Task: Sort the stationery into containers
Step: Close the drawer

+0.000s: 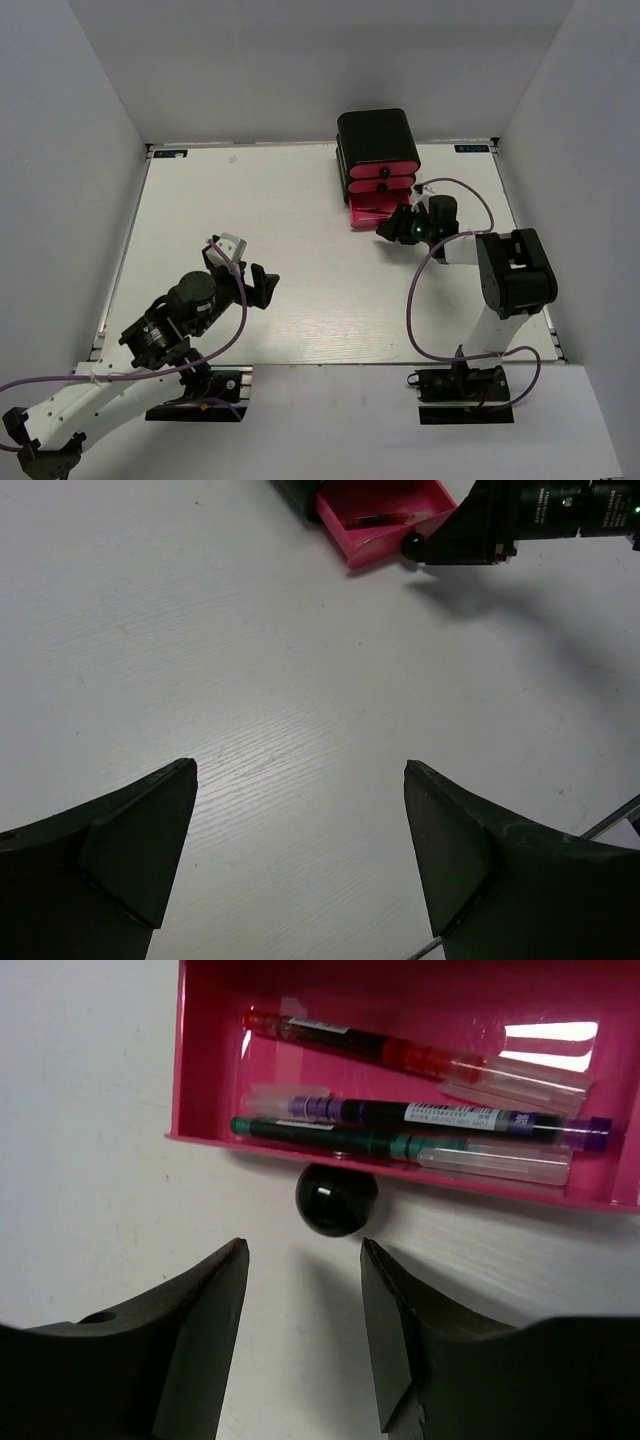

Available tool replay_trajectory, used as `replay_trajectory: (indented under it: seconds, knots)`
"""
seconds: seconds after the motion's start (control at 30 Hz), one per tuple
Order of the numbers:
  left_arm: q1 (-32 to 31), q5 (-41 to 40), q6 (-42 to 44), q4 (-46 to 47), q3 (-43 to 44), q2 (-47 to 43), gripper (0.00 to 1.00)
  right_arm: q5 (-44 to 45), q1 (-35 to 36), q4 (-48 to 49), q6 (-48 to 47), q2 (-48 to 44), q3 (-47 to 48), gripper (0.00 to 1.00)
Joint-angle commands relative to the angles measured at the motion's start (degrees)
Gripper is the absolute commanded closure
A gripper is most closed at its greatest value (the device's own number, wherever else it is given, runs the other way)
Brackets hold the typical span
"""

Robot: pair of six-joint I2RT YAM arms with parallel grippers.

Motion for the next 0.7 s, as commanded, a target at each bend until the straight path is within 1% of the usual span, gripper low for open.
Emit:
replay_trajectory:
  seconds: [0.0, 0.23, 0.43, 0.5, 0.53, 0.6, 0.63, 0.67]
  knots:
    - [-0.08, -0.77, -0.38, -0.37, -0.42, -0.37, 0.06, 3.02, 0.54, 4.49, 3.78, 1.90, 1.93, 0.45]
    - [-0.08, -0.77, -0.38, -0.37, -0.42, -0.37, 0.06, 5.13, 0.98, 4.49, 5.99, 5.68, 4.22, 0.45]
    - [-0.08, -0.77, -0.38, -0.37, -0.42, -0.37, 0.06, 6.80, 1.07, 6.51, 7.74, 7.36, 4.92, 0.45]
    - [-0.08, -0.77, -0.38, -0.37, -0.42, -0.37, 0.06, 7.15, 1.07, 7.03, 8.01, 7.71, 4.75, 0.51]
    - [-0.08, -0.77, 0.14, -0.37, -0.42, -0.37, 0.06, 7.15, 1.07, 7.30, 8.19, 7.80, 4.66, 0.57]
    - [-0.08, -0.77, 0.15, -0.37, -0.42, -0.37, 0.06, 6.89, 0.81, 8.26, 8.36, 7.71, 4.22, 0.62]
    - [-0.08, -0.77, 0.15, -0.37, -0.42, -0.37, 0.06, 6.89, 1.07, 8.53, 8.36, 7.62, 4.13, 0.67]
    - [-0.08, -0.77, 0.15, -0.37, -0.42, -0.37, 0.06, 6.45, 0.72, 9.31, 8.36, 7.71, 4.04, 0.69]
